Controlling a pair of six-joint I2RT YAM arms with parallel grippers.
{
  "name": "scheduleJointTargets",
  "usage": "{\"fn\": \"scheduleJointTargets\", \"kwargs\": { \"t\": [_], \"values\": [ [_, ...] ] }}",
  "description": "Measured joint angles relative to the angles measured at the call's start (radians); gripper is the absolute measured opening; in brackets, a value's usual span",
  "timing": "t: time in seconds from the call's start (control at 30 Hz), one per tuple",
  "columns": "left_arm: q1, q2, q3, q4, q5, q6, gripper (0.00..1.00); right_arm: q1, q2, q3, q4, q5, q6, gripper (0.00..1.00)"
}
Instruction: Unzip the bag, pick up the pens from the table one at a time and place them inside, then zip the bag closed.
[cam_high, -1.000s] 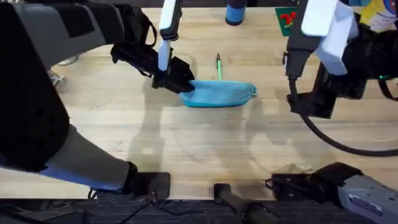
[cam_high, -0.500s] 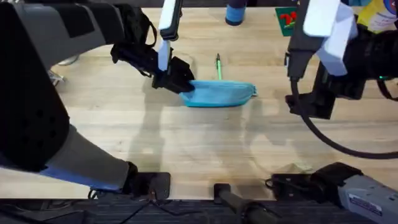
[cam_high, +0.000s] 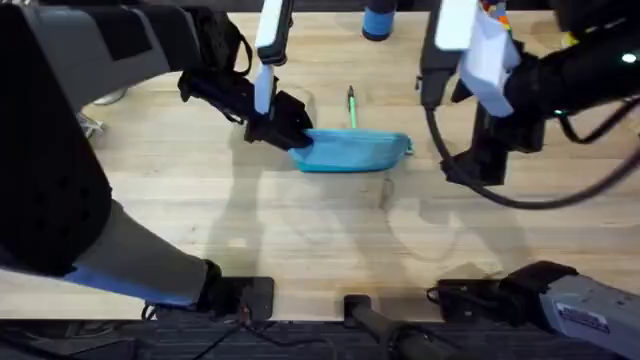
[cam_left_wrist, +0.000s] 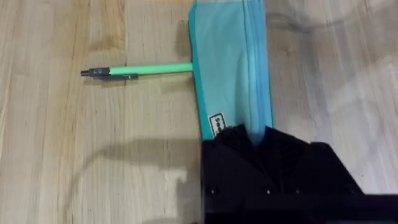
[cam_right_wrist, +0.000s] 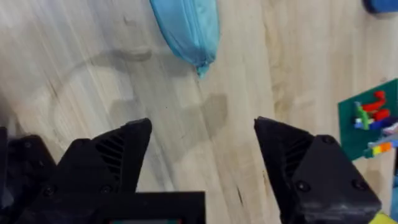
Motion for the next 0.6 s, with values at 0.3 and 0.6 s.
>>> {"fn": "scheduleJointTargets", "kwargs": {
  "t": [0.3,0.6],
  "values": [
    [0.0,0.0,0.0,0.0,0.0,0.0,0.042,-0.034,0.105,0.0,0.033,-0.072,-0.009,0.997],
    [0.0,0.0,0.0,0.0,0.0,0.0,0.042,-0.1,0.204,0.0,0.048,-0.136,-0.061,0.997]
  ]
}}
